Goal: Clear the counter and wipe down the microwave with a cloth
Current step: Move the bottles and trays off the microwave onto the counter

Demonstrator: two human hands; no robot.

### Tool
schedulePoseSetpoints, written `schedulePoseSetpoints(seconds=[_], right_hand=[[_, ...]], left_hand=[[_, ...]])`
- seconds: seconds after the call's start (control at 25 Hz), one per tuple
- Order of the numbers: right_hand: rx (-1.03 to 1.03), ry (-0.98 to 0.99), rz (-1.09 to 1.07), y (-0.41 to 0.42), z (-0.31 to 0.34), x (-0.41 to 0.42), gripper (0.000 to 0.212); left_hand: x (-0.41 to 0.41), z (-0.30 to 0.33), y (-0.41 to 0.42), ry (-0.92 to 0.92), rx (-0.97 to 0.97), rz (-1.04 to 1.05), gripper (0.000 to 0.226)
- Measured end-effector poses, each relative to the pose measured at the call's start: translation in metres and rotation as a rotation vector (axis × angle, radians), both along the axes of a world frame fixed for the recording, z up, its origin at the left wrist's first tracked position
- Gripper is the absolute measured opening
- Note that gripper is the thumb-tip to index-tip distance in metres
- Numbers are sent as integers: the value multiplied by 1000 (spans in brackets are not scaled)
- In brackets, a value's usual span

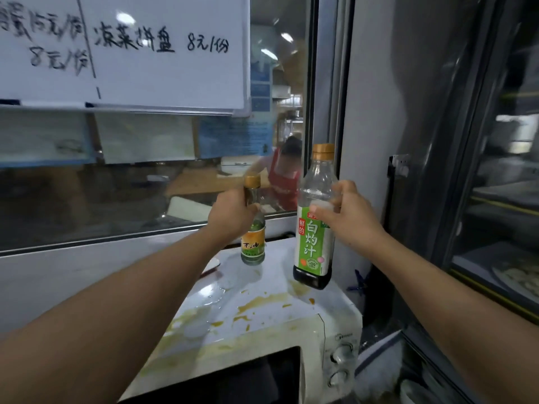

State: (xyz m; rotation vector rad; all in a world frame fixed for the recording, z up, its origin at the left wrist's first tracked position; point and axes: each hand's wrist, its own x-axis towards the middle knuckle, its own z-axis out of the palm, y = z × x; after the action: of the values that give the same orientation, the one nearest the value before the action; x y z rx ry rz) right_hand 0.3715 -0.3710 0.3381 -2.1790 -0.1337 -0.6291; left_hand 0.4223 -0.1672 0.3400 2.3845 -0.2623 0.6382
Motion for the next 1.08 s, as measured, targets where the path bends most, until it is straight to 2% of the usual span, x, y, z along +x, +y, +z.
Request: schedulePoseSetpoints(seconds=[0.16,0.44,0.56,1.08], right_hand=[[-16,-21,97,16,15,-55,58],[-56,-26,246,56,33,-144,56],[-63,-38,308,84,37,-172,58],[-60,18,561,287,6,-288,59]], left_hand=[[-74,19,26,-26,17,100,12],[-204,34,81,-31,-9,273,20],[-253,32,107,-24,-6,320,17],[-435,-7,290,101,-12,563,24]])
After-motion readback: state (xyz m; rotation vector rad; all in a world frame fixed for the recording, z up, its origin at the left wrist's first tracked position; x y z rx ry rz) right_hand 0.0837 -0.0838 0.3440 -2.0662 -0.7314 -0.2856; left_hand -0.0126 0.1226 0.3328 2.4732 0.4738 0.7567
